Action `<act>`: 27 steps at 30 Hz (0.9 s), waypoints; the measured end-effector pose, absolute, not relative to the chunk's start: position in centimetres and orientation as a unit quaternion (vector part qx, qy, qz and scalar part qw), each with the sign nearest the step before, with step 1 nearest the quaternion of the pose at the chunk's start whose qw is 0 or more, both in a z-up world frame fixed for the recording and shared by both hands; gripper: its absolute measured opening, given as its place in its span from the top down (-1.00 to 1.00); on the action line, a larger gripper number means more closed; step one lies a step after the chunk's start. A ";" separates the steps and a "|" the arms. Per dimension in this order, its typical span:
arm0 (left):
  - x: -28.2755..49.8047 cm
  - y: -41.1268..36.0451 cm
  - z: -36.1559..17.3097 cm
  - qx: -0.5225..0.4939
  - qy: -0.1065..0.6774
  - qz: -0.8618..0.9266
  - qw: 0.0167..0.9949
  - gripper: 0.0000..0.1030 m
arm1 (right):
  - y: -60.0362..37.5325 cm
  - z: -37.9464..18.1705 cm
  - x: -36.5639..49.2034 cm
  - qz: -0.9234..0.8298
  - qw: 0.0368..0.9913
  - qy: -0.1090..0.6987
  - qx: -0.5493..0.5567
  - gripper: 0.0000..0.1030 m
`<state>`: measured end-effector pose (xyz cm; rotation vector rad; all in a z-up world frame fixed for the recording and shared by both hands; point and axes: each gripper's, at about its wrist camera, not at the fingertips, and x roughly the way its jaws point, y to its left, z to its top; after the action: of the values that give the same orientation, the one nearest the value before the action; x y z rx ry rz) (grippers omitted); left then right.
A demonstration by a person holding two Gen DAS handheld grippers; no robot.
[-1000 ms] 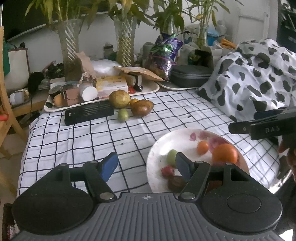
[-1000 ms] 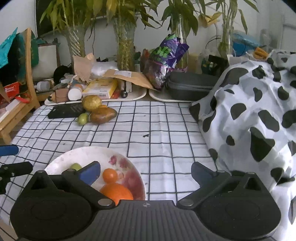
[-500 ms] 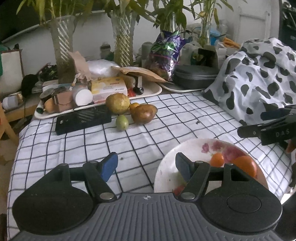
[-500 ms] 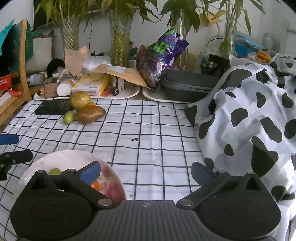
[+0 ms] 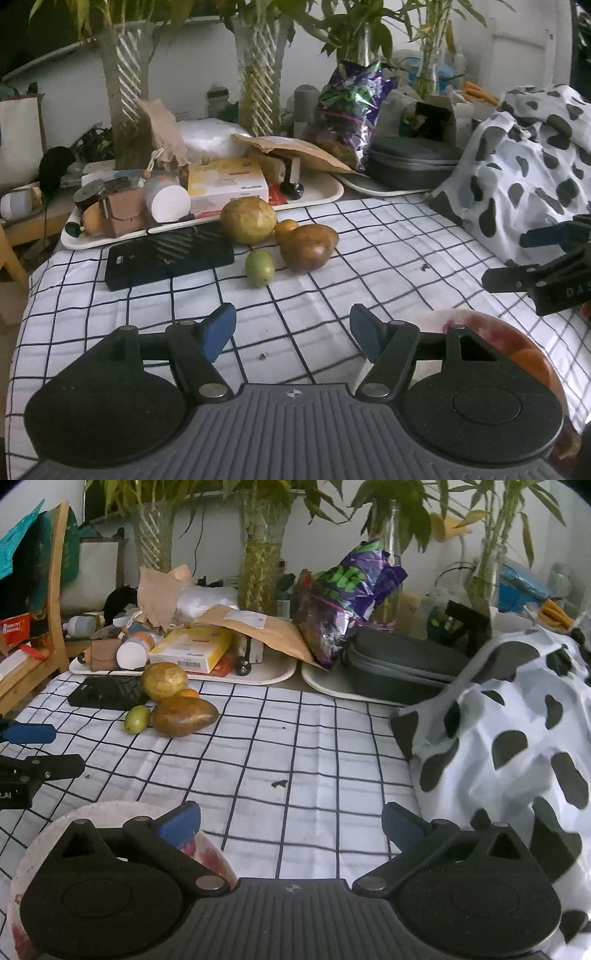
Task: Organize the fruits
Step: 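Withdraw both tools from the plate toward the remaining fruits, then grasp the green lime with left tool while right tool grasps brown mango-like fruit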
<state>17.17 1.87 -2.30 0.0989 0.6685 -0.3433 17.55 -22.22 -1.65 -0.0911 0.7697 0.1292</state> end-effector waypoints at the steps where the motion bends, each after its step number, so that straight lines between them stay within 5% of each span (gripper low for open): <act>1: 17.4 1.9 -2.4 0.047 0.327 -0.168 0.929 -0.28 | -22.2 -1.7 17.9 0.065 0.923 0.375 -0.045 -1.00; 27: 24.3 1.2 -5.4 0.085 0.344 -0.174 0.919 0.12 | -19.4 -3.9 26.2 0.108 0.913 0.385 -0.081 -1.00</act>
<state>24.33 1.18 -5.42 0.1741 0.7065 -0.3572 26.19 -19.35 -3.87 -0.1676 0.7922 0.2216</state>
